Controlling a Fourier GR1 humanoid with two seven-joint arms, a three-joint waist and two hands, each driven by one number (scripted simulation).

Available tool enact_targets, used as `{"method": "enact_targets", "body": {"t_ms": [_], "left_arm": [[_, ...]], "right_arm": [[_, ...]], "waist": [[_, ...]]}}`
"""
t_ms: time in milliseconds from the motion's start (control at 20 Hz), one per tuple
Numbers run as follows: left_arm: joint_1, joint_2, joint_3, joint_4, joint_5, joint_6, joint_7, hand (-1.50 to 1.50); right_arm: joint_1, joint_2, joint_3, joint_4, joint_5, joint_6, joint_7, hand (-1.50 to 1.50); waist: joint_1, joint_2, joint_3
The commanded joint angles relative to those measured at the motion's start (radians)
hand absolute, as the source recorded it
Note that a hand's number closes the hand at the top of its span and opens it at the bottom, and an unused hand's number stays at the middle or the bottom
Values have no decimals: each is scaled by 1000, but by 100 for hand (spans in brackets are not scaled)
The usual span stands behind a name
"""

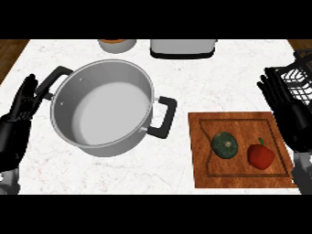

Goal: Pick the bell pepper from the cutting board and place it in the tiered basket

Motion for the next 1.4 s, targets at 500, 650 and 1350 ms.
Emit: {"method": "enact_targets", "body": {"t_ms": [500, 650, 1350], "left_arm": [[292, -107, 29, 101, 56, 105, 178, 0], [293, -126, 15, 103, 43, 118, 185, 0], [296, -146, -67, 10, -13, 111, 230, 0]], "right_arm": [[198, 13, -525, 55, 228, -829, 39, -150], [265, 125, -484, -71, 283, -934, -33, -150], [682, 120, -116, -129, 566, -826, 390, -150]], "waist": [[-188, 36, -11], [-160, 40, -12], [-31, 87, -25]]}}
